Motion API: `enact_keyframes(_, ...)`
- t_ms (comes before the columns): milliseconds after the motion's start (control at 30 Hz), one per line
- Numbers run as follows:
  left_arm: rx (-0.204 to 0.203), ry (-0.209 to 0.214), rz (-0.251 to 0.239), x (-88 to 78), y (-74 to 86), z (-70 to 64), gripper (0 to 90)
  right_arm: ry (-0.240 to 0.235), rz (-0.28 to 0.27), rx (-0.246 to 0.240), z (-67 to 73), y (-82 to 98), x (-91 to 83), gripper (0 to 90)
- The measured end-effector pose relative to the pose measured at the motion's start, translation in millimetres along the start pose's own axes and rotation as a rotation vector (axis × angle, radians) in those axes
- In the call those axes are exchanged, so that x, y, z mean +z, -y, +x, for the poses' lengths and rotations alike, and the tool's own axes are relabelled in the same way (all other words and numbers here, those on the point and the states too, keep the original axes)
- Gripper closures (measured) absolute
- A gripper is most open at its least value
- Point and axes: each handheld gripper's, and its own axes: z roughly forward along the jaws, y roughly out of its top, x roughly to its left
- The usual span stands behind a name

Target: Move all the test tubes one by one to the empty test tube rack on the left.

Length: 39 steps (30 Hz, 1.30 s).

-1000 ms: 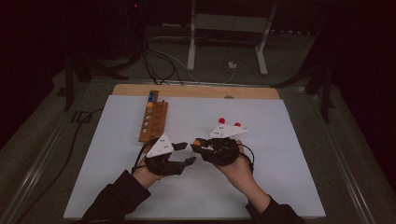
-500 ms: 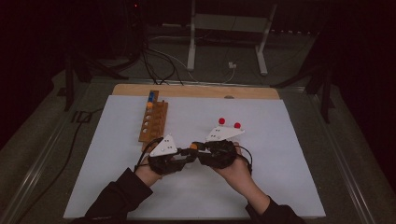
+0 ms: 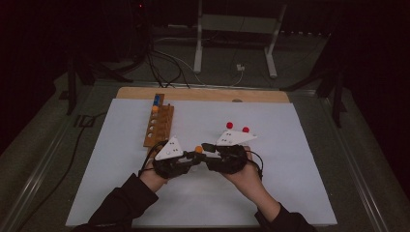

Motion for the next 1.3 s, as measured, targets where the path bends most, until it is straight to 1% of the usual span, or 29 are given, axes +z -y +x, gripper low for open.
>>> enact_keyframes(100,-0.004,-0.017,-0.011,-6.8,-2.9,3.1,75.9,0.034,-0.032,-0.006,-2.7,-2.5,-8.6,45.8)
enact_keyframes(167,-0.002,-0.033,-0.018,-12.4,-6.1,4.9,75.9,0.059,-0.055,-0.001,-5.8,-2.6,-14.0,40.4)
enact_keyframes(333,0.000,-0.064,-0.039,-27.3,-15.0,12.0,75.9,0.108,-0.090,0.017,-13.7,0.7,-24.0,24.1)
enact_keyframes(400,-0.001,-0.077,-0.046,-32.5,-18.3,14.9,75.9,0.118,-0.101,0.017,-15.1,2.6,-26.5,17.1)
enact_keyframes(500,0.004,-0.098,-0.051,-38.6,-23.9,20.3,75.9,0.129,-0.120,0.023,-16.7,6.0,-29.6,9.1)
enact_keyframes(600,-0.004,-0.116,-0.064,-45.4,-30.0,27.6,75.9,0.131,-0.120,0.035,-18.9,9.4,-30.8,1.9)
enact_keyframes(667,-0.007,-0.131,-0.068,-49.5,-33.4,32.5,75.9,0.127,-0.119,0.038,-19.7,12.1,-31.7,0.0)
enact_keyframes(733,-0.014,-0.145,-0.074,-53.8,-36.6,38.0,75.9,0.119,-0.118,0.036,-19.8,15.0,-32.9,0.0)
enact_keyframes(800,-0.018,-0.163,-0.080,-57.7,-39.4,43.0,75.9,0.149,-0.119,0.018,-19.0,17.8,-34.4,0.0)
enact_keyframes(867,-0.027,-0.180,-0.085,-61.7,-41.4,48.5,75.9,0.155,-0.123,0.010,-18.6,20.9,-36.4,0.0)
enact_keyframes(900,-0.028,-0.189,-0.086,-63.5,-42.1,51.2,75.9,0.163,-0.130,0.012,-18.8,22.7,-37.7,0.0)
enact_keyframes(1033,-0.045,-0.226,-0.091,-69.4,-42.6,62.6,75.9,0.157,-0.147,0.027,-22.1,28.5,-41.7,0.0)
enact_keyframes(1167,-0.071,-0.267,-0.100,-72.9,-40.1,76.0,75.9,0.154,-0.149,0.039,-25.5,31.5,-43.7,0.0)
enact_keyframes(1300,-0.089,-0.318,-0.102,-74.5,-35.9,90.5,75.9,0.151,-0.152,0.052,-27.3,32.1,-43.7,0.0)
